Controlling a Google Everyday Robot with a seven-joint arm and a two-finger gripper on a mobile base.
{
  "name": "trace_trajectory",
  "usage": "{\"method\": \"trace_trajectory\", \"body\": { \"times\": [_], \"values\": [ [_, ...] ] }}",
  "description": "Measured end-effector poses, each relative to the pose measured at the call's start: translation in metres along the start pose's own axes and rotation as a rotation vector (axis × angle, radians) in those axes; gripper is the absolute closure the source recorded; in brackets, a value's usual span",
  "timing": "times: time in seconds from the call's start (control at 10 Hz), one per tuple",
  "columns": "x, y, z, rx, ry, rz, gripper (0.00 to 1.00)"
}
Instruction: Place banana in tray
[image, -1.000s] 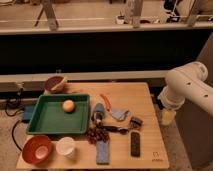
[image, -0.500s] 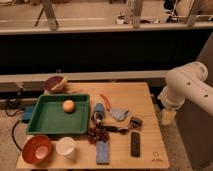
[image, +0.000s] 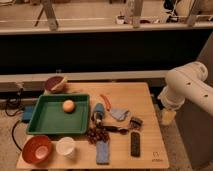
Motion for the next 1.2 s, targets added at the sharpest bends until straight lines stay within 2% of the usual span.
{"method": "trace_trajectory", "body": {
  "times": [0.3,0.4,0.6,0.9,1.2],
  "values": [
    [-0.002,0.0,-0.002,0.005,0.003,-0.011,0.2],
    [-0.007,0.0,-0.007,0.014,0.008,-0.037,0.2],
    [-0.033,-0.003,-0.017,0.034,0.014,-0.105,0.2],
    [-0.04,-0.006,-0.024,0.055,0.026,-0.157,0.2],
    [-0.064,-0.015,-0.032,0.079,0.033,-0.23,0.2]
  ]
}}
